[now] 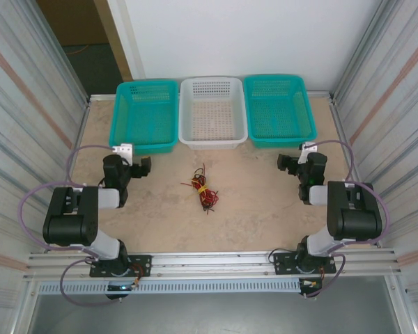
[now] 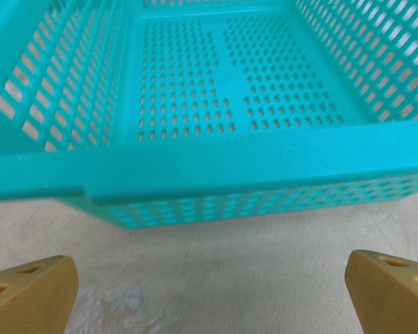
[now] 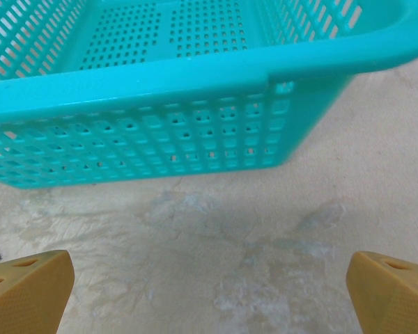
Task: Untangle the cables
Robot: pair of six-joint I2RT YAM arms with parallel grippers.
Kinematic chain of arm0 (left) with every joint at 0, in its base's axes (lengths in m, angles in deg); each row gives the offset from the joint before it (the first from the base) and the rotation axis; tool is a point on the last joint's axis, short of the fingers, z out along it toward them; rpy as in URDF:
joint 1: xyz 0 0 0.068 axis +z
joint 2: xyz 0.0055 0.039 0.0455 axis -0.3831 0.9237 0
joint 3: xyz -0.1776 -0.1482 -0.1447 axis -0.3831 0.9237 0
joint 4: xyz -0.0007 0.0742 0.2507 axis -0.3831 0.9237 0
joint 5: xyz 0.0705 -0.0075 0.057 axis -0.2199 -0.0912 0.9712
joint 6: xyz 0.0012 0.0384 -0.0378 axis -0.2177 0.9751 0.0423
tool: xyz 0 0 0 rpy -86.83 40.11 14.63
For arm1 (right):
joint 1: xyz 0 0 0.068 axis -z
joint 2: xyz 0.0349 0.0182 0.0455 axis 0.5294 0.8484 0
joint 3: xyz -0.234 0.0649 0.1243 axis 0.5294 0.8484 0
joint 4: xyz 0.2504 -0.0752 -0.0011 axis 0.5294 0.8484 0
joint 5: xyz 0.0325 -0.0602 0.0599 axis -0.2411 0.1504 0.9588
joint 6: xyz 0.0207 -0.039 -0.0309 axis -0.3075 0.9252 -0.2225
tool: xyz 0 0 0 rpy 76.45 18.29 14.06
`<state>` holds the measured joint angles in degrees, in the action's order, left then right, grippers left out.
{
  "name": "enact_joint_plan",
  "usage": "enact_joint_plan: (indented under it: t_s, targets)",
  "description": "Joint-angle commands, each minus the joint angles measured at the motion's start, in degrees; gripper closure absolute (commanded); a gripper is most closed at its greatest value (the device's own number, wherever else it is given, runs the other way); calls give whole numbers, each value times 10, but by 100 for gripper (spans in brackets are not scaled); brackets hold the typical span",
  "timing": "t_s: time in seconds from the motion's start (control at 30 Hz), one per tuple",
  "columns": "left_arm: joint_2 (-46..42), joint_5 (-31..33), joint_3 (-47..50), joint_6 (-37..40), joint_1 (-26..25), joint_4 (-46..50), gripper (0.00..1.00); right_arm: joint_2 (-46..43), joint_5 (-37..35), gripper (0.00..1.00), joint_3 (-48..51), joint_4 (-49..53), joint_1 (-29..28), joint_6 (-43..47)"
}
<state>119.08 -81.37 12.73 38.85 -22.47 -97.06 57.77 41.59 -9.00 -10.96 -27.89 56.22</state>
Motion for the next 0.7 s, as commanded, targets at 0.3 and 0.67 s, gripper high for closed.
enact_joint_plan:
  t_s: [0.3, 0.67]
  targets:
    - [-216, 297, -138, -153, -135, 434, 2, -361, -178, 1, -103, 537, -50, -186]
    - [-325, 176, -202, -407, -331, 757, 10, -393, -144, 1, -129, 795, -226, -383]
